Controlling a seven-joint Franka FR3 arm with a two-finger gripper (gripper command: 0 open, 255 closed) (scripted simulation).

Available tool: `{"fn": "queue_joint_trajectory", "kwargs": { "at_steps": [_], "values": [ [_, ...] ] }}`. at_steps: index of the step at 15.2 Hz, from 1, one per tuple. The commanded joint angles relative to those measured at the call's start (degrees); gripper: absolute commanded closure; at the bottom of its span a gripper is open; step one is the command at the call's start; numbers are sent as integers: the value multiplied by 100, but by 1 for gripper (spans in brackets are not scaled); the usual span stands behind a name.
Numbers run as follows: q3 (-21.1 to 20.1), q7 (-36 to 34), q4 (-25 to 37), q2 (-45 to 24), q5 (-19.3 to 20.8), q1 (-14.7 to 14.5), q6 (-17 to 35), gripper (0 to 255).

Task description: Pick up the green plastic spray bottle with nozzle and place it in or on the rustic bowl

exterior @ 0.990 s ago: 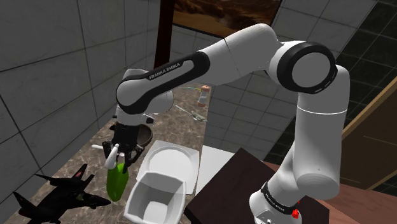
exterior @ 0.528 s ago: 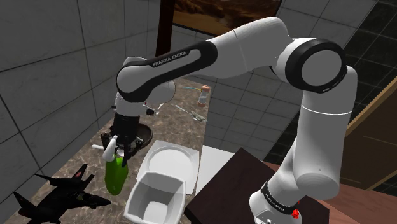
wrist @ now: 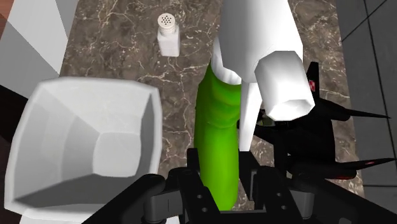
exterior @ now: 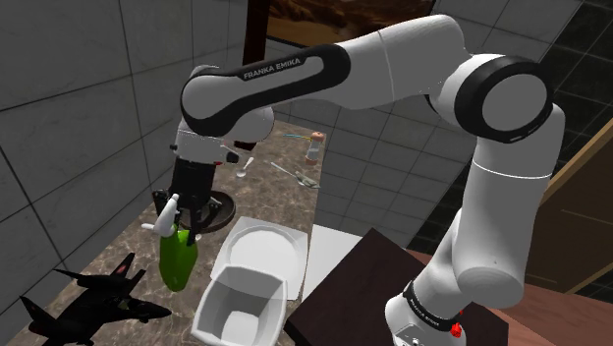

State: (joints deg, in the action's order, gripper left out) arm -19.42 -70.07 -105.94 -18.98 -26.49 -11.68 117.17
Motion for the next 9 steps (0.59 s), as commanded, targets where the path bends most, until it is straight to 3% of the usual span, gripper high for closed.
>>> {"fn": "queue_joint_trajectory", "kwargs": {
  "at_steps": [1, 3, 9],
  "values": [
    [-2, -48, 49, 88, 1, 14, -129, 255],
    [-3, -83, 90, 136, 4, 21, -211, 255],
    [286, 327, 843, -324, 239, 408, -782, 255]
  ]
}}
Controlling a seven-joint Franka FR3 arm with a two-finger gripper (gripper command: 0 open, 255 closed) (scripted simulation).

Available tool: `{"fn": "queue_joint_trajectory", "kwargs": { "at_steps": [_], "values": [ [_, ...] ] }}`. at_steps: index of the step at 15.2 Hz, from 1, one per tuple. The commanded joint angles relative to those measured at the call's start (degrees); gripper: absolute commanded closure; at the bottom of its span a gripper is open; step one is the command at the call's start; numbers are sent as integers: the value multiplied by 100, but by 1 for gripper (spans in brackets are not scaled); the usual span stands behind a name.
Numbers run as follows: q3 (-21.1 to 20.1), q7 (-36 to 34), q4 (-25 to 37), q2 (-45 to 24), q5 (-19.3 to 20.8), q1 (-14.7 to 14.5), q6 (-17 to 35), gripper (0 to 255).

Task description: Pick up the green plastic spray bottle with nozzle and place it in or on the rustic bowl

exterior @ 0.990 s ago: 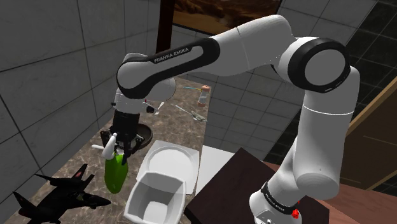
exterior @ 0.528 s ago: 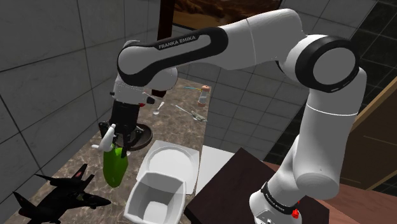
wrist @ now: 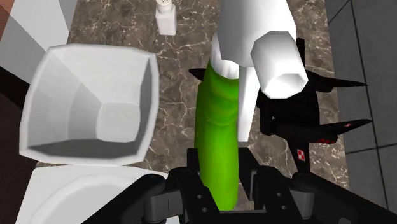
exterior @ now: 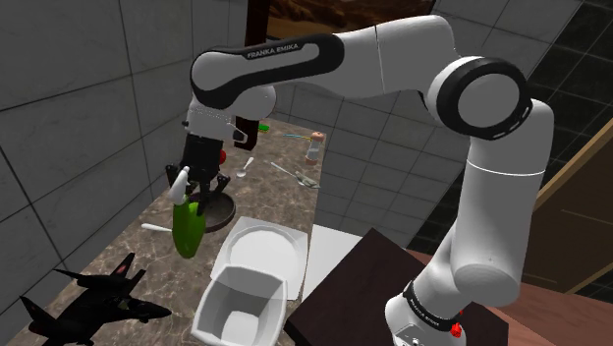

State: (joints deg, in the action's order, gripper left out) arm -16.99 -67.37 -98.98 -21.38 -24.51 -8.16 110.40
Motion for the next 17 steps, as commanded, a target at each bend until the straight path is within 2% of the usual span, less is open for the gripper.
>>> {"fn": "queue_joint_trajectory", "kwargs": {
  "at_steps": [1, 6, 11, 14, 17],
  "values": [
    [87, 117, 301, -179, 82, 116, -207, 255],
    [293, 385, 1220, -740, 286, 396, -758, 255],
    [463, 587, 2471, -1489, 486, 641, -1422, 255],
    [545, 663, 3495, -2089, 605, 764, -1928, 255],
    [603, 669, 4991, -2946, 731, 848, -2631, 255]
  ]
}}
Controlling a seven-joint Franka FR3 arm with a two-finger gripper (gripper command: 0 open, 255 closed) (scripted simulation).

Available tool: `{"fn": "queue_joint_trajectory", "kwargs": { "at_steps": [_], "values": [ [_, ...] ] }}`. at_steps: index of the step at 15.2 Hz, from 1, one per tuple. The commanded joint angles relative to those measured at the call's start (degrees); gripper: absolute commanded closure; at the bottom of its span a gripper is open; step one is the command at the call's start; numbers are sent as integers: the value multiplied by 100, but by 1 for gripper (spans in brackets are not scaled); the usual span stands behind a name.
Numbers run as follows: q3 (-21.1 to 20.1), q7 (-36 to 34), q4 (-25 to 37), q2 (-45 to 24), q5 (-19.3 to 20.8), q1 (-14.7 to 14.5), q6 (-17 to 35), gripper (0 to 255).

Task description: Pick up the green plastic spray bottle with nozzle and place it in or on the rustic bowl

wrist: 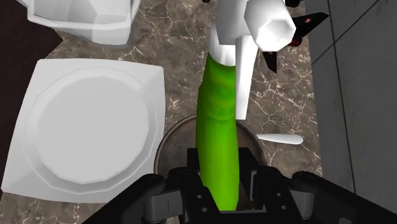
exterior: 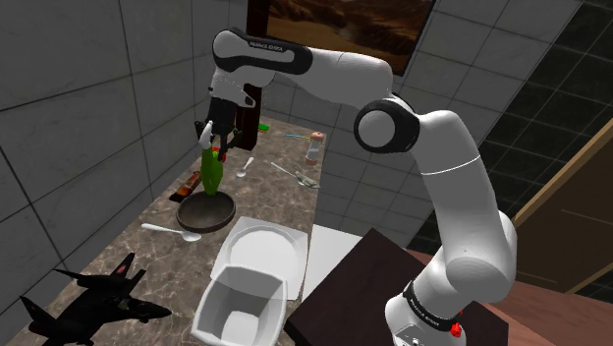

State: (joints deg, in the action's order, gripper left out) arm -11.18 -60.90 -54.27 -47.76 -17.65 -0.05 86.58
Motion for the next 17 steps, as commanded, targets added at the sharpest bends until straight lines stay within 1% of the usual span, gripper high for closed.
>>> {"fn": "queue_joint_trajectory", "kwargs": {
  "at_steps": [1, 13, 17],
  "values": [
    [25, 51, 430, -300, 45, 40, -172, 255],
    [67, 350, -305, -419, 45, 43, 627, 255],
    [67, 350, -305, -419, 45, 43, 627, 255]
  ]
}}
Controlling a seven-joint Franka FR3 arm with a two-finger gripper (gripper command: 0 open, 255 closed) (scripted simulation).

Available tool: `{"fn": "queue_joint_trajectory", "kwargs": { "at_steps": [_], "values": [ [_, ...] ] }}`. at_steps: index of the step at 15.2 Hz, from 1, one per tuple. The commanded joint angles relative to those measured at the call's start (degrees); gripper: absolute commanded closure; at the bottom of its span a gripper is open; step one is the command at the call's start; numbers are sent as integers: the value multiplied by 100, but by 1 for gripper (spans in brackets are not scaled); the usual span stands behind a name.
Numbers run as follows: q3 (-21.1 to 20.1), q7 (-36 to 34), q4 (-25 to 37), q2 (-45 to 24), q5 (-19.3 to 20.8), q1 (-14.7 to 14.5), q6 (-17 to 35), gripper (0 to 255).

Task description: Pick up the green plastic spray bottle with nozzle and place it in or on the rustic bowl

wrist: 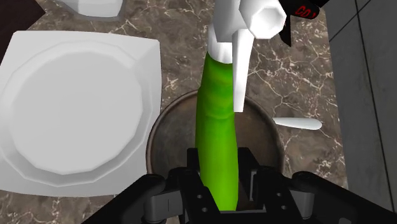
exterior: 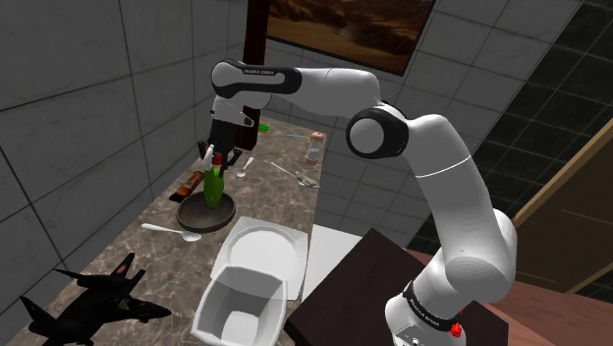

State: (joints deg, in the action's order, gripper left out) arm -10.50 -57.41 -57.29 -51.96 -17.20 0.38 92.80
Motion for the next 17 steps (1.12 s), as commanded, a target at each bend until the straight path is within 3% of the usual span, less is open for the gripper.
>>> {"fn": "queue_joint_trajectory", "kwargs": {
  "at_steps": [1, 4, 5, 10, 14, 17],
  "values": [
    [0, 1, -3, 1, 0, 0, 4, 255],
    [0, 1, -3, 1, 0, 0, 4, 255],
    [0, 1, -2, 1, 0, 0, 4, 0],
    [0, 1, -2, 1, 0, 0, 4, 0],
    [-2, -202, 1635, -566, 82, 51, -1070, 0],
    [-3, -204, 1644, -571, 83, 50, -1074, 0]
  ]
}}
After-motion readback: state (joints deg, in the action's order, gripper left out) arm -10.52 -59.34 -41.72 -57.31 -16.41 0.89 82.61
